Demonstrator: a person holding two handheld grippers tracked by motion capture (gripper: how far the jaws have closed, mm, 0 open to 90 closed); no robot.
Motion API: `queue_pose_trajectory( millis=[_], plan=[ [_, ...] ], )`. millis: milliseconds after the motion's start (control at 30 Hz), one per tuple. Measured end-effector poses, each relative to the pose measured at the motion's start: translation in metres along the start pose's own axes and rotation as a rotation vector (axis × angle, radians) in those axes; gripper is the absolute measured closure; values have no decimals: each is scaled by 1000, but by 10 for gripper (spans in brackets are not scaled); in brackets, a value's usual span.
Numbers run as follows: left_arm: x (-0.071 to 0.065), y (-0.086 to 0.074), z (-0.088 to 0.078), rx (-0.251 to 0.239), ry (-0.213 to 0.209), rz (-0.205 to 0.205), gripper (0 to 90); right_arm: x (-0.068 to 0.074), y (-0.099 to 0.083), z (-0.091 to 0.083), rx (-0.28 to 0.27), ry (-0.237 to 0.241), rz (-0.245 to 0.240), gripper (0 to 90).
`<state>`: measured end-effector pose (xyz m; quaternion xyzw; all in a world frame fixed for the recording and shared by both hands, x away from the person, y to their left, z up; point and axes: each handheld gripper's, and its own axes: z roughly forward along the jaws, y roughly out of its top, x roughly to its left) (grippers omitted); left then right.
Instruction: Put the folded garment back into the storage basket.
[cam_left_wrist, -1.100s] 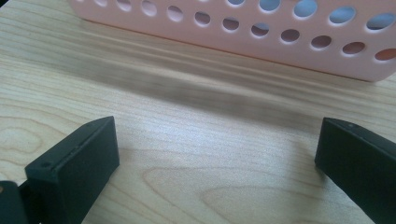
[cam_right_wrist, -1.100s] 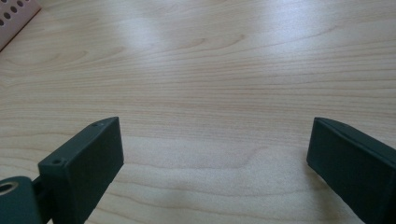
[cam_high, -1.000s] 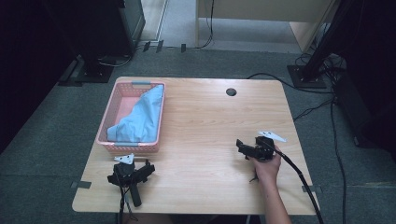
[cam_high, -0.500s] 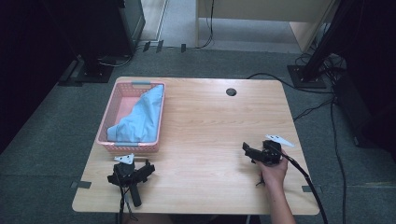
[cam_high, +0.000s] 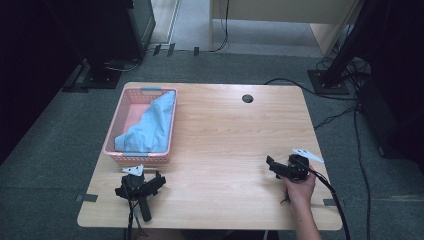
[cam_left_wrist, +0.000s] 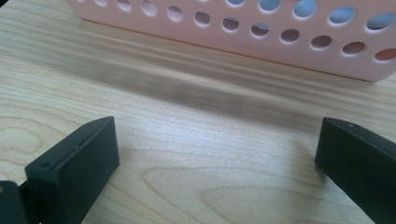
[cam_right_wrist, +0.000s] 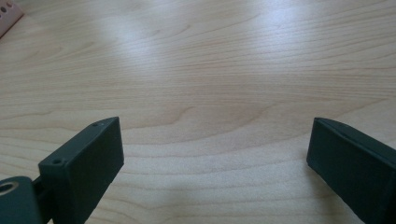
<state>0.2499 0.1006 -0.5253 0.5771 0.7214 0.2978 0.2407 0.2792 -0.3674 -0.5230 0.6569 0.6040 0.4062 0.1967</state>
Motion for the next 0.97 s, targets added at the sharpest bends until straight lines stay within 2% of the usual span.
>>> queue_pose_trajectory(
  millis=[67,767,967],
  plan=[
    [0,0,0,0,0,0,0,-3,-2,-2,-16,3,10,46],
    [0,0,0,0,0,0,0,-24,-12,-25,-23,-32,7,47],
    [0,0,0,0,0,0,0,-25,-14,-27,-31,-28,17,45]
  ],
)
